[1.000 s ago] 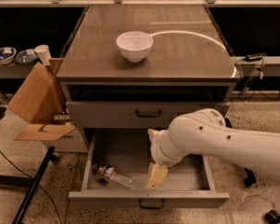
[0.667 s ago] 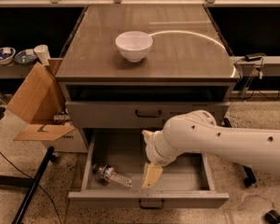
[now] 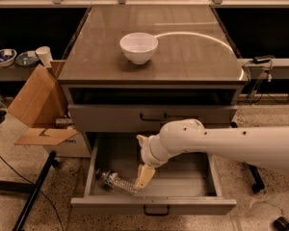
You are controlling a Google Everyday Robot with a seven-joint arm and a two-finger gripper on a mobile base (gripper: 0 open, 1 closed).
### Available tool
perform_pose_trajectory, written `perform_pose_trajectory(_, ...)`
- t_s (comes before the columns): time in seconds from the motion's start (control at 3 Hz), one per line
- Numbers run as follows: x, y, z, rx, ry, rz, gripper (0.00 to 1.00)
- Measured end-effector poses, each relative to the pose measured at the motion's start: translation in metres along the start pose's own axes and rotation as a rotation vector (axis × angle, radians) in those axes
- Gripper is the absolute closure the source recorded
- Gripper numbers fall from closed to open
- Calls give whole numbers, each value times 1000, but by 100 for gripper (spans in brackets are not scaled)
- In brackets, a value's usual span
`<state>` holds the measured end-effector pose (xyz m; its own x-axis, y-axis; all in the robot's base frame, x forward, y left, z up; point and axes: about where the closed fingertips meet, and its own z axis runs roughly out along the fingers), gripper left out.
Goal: Pick water bottle from middle drawer and place on counter
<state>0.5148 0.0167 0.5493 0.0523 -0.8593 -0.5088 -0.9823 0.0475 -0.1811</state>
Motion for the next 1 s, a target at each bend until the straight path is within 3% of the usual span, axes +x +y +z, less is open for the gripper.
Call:
perform_pose_trajectory(0.67, 7, -15, 96, -69, -115, 53, 0)
perform_pose_trajectory(1.0, 9, -13, 128, -98, -153, 74, 0)
